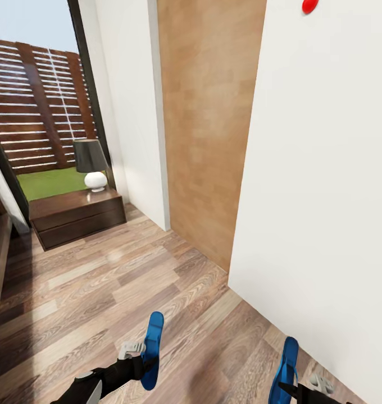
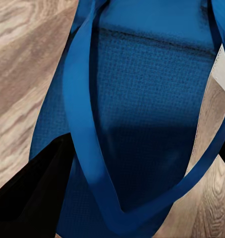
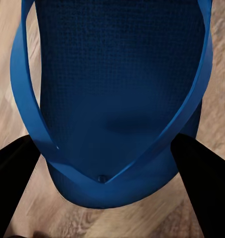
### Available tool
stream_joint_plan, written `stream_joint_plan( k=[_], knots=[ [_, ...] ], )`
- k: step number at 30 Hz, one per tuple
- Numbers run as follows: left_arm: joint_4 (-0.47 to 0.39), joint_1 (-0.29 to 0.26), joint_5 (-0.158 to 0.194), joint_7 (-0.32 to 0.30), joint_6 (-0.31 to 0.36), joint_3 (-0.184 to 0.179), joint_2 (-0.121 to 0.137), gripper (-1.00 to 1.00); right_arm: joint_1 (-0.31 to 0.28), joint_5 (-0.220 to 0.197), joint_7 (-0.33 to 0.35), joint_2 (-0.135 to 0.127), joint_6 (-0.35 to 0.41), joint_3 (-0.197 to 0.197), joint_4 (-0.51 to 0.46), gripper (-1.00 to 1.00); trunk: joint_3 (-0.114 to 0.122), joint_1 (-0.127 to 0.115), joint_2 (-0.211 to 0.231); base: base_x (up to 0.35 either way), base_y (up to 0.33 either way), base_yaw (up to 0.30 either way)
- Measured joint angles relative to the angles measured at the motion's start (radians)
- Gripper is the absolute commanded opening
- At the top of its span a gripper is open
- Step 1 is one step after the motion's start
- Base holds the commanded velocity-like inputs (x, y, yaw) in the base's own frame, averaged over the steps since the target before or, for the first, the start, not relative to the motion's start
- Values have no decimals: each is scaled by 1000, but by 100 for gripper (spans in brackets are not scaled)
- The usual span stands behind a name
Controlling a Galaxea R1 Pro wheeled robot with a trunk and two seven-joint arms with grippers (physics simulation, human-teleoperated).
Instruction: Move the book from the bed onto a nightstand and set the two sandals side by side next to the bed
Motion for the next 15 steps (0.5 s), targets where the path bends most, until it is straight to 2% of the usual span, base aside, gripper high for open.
stream_joint_plan(
  k=[5, 8, 10, 12, 13, 15],
  knots=[
    [0, 0, -1, 23, -1, 0, 0, -100, 0, 1, -1, 0, 0, 1, 0, -100, 0, 0, 0, 310, 0, 0],
    [1, 0, -3, 92, -3, -1, -9, -100, 0, 4, -14, 1, 0, 3, 2, -100, 0, 0, 0, 311, 0, 0],
    [5, 0, -5, 133, -4, -1, -20, -100, 0, 18, -52, 6, -1, 7, 11, -100, 0, 0, 0, 312, 0, 0],
    [19, 0, -7, 153, -8, -3, -26, -100, 0, 61, -109, 32, 0, 9, 18, -100, 0, 0, 0, 294, 0, 0],
    [33, 0, -7, 159, -16, -3, -29, -100, 0, 111, -147, 51, 0, 12, 21, -100, 0, 0, 0, 214, 0, 0],
    [55, 0, -4, 164, -25, -3, -30, -100, 0, 210, -184, 69, 0, 11, 20, -100, 0, 0, 0, 93, 0, 0]
  ],
)
